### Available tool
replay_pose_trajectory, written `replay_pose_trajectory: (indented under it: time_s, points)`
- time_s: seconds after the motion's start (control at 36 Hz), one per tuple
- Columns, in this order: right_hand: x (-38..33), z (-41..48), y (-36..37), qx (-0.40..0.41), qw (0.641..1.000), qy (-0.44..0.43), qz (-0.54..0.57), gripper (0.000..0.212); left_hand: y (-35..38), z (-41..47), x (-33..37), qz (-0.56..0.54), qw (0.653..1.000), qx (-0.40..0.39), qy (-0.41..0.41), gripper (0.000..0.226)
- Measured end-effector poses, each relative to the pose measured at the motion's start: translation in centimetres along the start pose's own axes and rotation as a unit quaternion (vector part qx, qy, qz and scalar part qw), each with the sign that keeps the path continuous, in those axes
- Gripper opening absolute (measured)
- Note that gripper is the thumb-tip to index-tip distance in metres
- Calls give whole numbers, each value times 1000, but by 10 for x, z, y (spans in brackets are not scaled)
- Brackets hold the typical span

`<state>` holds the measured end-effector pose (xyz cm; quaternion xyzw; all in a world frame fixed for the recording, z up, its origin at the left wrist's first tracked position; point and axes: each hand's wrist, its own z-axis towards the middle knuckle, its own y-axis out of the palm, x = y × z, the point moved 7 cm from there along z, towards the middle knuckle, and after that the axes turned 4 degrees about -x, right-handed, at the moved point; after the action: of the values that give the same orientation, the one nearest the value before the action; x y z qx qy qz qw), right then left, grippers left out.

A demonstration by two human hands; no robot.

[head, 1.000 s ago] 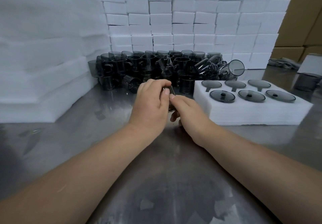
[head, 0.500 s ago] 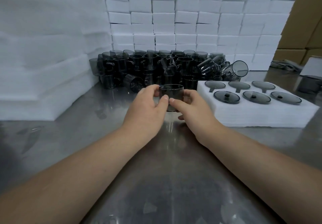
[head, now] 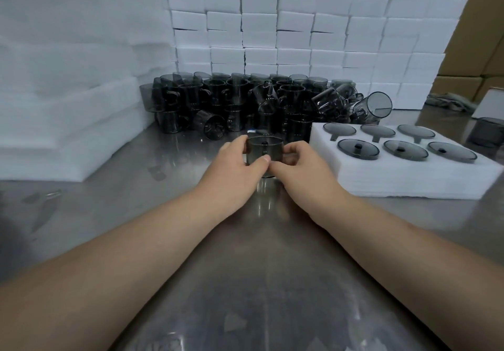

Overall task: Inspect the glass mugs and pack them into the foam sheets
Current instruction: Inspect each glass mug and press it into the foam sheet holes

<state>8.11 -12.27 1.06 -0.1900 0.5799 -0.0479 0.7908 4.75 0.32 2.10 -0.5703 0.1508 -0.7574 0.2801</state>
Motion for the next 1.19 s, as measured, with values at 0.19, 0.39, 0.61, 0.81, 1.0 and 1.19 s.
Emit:
replay_pose_trajectory:
  time_s: [0.19,0.39,0.61,0.81,1.0,1.19]
  points:
    - [0,0,-1,-6,999,-8,-33,18,-3,3,-6,-26,999,12,-17,47]
    - [-3,-3,5,-27,998,-11,-60,66,-4,4,-8,-8,999,30,-15,53]
    - [-7,-3,2,-3,988,-8,-154,70,-1,3,-6,13,1000,21,-18,46]
    - [-6,-1,5,-20,978,-2,-206,66,2,4,-7,45,999,-5,-26,43]
    - [-7,-1,8,-20,976,-18,-215,69,-5,-1,12,102,994,30,15,65]
    - [-4,1,15,-69,896,30,-437,44,14,10,79,233,963,8,132,57]
